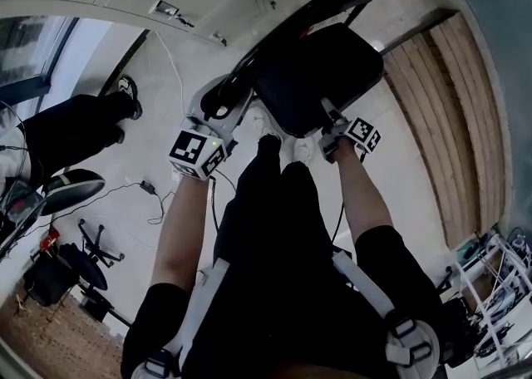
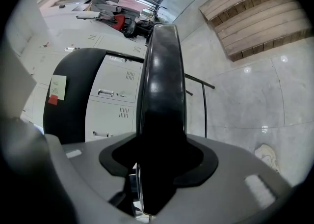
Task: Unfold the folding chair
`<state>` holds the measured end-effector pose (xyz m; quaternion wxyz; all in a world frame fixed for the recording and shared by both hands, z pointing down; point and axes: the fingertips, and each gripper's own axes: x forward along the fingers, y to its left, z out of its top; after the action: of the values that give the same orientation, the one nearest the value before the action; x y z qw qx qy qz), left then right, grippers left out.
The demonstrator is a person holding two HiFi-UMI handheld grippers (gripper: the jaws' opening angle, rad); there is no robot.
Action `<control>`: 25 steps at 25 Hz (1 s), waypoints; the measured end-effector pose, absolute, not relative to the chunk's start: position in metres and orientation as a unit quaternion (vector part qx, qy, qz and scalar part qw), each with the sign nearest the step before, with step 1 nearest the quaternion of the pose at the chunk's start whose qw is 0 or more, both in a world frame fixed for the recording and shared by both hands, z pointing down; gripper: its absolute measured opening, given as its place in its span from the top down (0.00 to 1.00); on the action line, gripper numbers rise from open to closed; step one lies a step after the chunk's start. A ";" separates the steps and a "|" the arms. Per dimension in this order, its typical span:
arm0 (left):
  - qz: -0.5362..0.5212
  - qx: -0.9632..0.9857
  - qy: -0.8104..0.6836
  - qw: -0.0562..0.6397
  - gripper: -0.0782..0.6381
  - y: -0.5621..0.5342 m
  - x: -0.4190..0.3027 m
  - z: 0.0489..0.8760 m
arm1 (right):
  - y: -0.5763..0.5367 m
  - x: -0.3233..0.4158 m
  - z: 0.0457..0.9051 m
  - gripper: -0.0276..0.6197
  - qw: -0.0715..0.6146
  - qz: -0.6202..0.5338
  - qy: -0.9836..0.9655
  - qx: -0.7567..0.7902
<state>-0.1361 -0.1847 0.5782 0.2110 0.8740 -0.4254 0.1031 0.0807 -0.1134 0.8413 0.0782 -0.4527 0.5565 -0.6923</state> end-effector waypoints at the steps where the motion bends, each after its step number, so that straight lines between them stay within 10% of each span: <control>1: 0.100 0.874 -0.427 0.211 0.64 -0.187 -0.139 0.580 | -0.112 0.082 0.844 0.64 0.081 -0.692 0.558 -0.451; 25: 0.085 0.856 -0.474 0.188 0.66 -0.237 -0.188 0.613 | -0.087 0.104 0.913 0.53 0.047 -0.685 0.546 -0.480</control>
<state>-0.1877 -0.2366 0.6127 0.1881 0.8562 -0.4737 0.0849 0.1037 -0.0872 0.9127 0.0473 -0.4805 0.5457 -0.6849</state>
